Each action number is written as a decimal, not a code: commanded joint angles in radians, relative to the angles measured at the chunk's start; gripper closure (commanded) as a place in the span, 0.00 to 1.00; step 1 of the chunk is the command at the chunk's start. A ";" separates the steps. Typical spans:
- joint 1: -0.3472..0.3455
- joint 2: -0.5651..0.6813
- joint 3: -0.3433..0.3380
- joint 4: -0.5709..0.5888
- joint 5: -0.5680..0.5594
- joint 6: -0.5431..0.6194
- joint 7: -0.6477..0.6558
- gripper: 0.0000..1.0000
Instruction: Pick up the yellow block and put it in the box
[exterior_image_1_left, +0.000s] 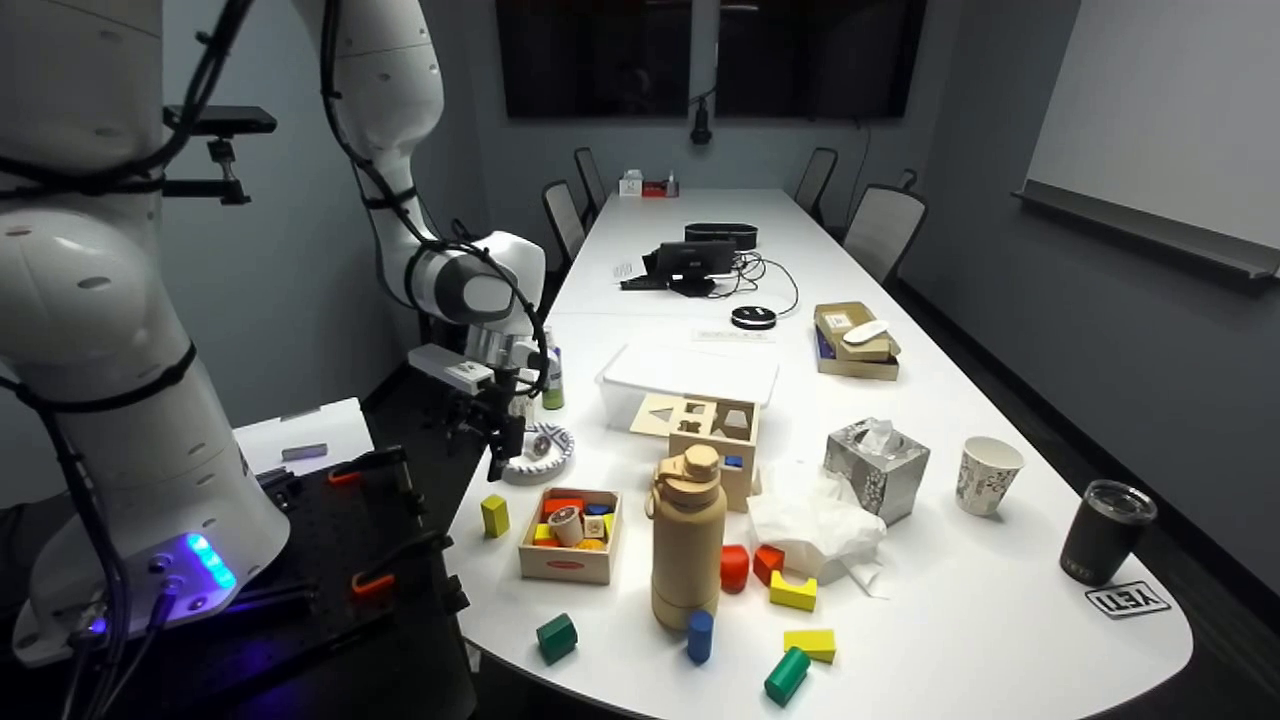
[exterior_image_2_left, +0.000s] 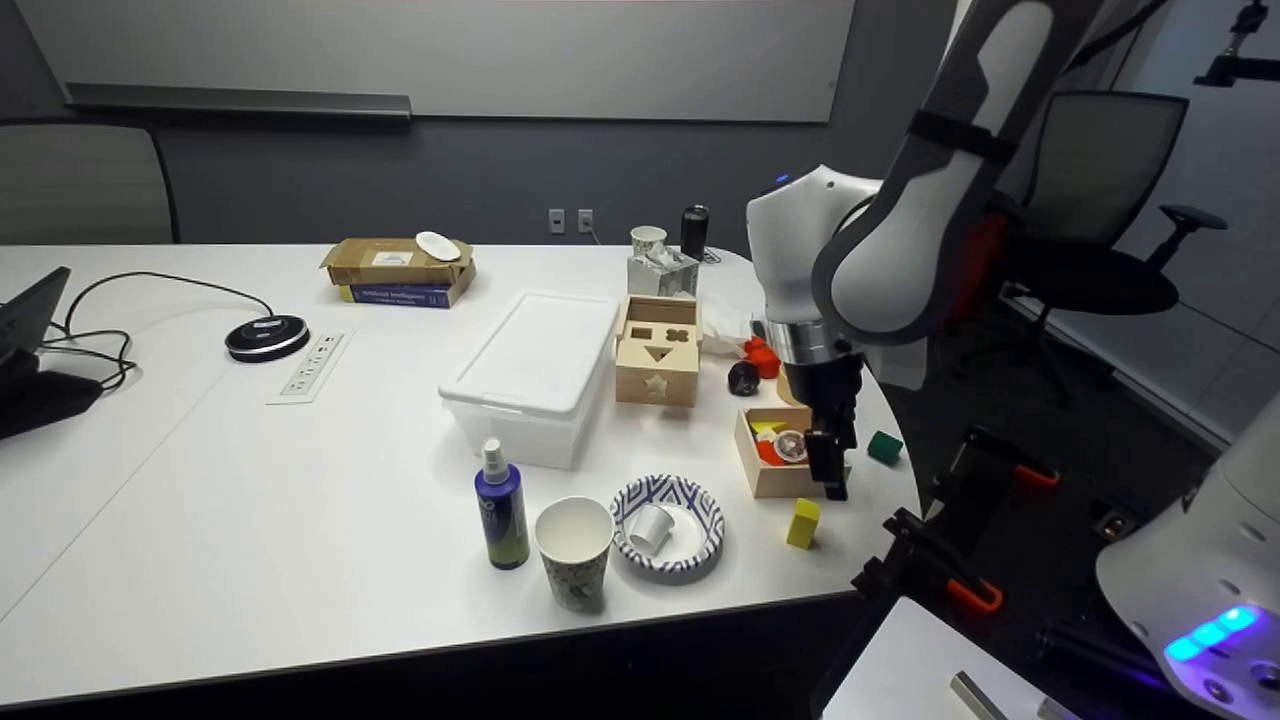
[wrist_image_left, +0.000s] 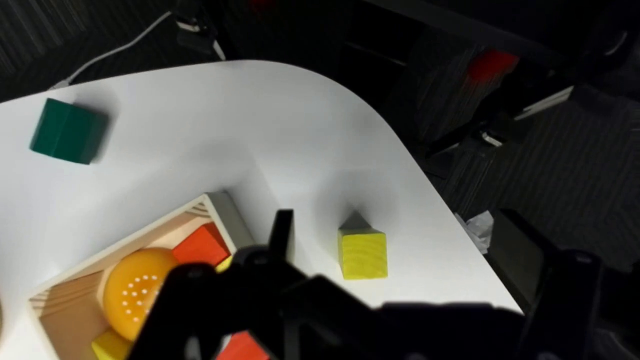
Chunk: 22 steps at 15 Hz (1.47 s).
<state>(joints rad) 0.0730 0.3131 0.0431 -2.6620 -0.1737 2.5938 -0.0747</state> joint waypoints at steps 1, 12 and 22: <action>0.014 0.077 -0.005 0.033 -0.033 0.032 -0.009 0.00; 0.043 0.231 -0.039 0.125 -0.127 0.168 -0.014 0.00; 0.071 0.320 -0.057 0.161 -0.127 0.211 -0.010 0.00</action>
<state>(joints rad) 0.1228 0.6110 0.0158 -2.5092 -0.2907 2.7854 -0.0749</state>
